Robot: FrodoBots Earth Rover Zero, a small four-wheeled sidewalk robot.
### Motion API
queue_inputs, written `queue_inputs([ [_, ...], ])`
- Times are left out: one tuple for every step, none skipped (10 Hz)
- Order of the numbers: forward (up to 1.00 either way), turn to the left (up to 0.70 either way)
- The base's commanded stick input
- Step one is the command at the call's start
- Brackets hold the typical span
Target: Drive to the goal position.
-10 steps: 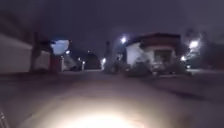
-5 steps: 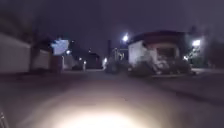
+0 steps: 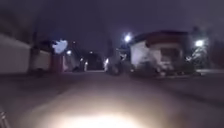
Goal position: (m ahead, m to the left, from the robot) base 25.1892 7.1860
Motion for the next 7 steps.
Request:
queue_inputs([
  [0.7,-0.35],
  [0.7,-0.11],
  [0.7,0.0],
  [0.7,0.0],
  [0.7,0.0],
  [0.7,0.0],
  [0.7,0.0],
])
